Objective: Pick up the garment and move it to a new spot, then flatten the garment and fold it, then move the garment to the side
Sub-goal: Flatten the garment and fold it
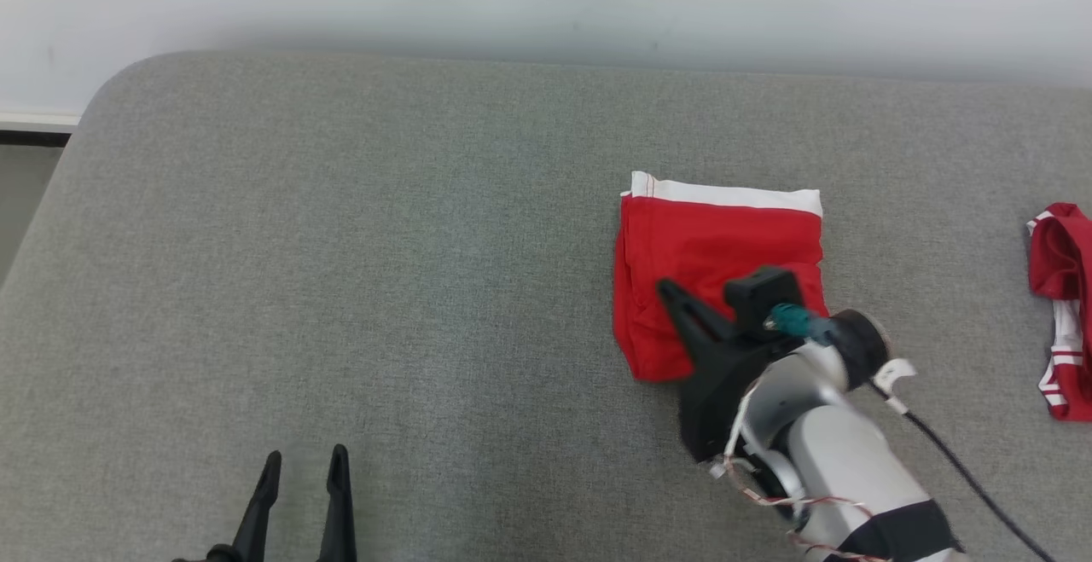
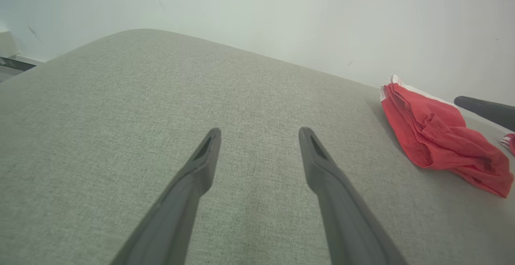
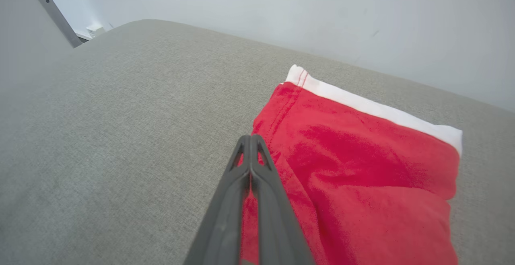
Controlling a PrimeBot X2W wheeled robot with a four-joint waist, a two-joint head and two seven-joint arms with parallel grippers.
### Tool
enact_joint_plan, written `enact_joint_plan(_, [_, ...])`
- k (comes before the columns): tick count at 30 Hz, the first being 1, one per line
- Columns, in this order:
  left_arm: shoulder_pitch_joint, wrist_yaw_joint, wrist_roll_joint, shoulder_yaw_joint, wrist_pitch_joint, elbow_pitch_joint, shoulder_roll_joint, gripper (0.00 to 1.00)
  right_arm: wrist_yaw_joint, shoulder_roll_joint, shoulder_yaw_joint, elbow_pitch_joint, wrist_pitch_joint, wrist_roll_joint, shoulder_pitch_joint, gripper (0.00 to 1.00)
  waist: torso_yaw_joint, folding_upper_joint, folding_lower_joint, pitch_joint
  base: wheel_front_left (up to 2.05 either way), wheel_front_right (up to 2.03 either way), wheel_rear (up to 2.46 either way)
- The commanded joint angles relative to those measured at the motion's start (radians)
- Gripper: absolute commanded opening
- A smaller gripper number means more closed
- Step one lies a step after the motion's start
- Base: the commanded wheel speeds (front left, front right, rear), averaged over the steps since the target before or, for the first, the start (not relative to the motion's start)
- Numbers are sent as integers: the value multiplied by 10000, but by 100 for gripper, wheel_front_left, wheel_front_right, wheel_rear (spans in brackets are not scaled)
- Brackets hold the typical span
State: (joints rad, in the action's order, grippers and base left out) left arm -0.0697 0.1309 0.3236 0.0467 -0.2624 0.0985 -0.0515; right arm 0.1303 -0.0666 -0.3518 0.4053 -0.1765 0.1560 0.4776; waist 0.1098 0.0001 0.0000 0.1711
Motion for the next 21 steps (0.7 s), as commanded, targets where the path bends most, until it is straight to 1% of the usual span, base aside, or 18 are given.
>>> enact_joint_plan(1, [78,-9,-118,22,-30,42,18,100,-1,-65,142,33,-41,-113,67,0,-21,-1,0,-28,0,0,0])
enact_joint_plan(5, [172,-9,-286,212,-30,318,6,100,-1,-209,831,422,-326,-596,257,0,39,-1,0,18,0,0,0])
enact_joint_plan(8, [373,-9,-353,284,-30,504,-3,100,-1,-348,966,941,-649,-854,639,0,123,-1,0,104,0,0,0])
enact_joint_plan(12, [536,-9,-353,337,-30,646,-2,100,-1,-419,748,1623,-876,-987,1126,0,222,-1,0,221,0,0,0])
enact_joint_plan(16, [606,-9,-296,372,-30,736,2,100,-1,-460,352,2197,-1049,-744,1396,0,255,-1,0,274,0,0,0])
enact_joint_plan(21, [600,-9,-244,308,-30,776,8,100,-1,-336,-333,2452,-1189,-37,1332,0,154,-1,0,256,0,0,0])
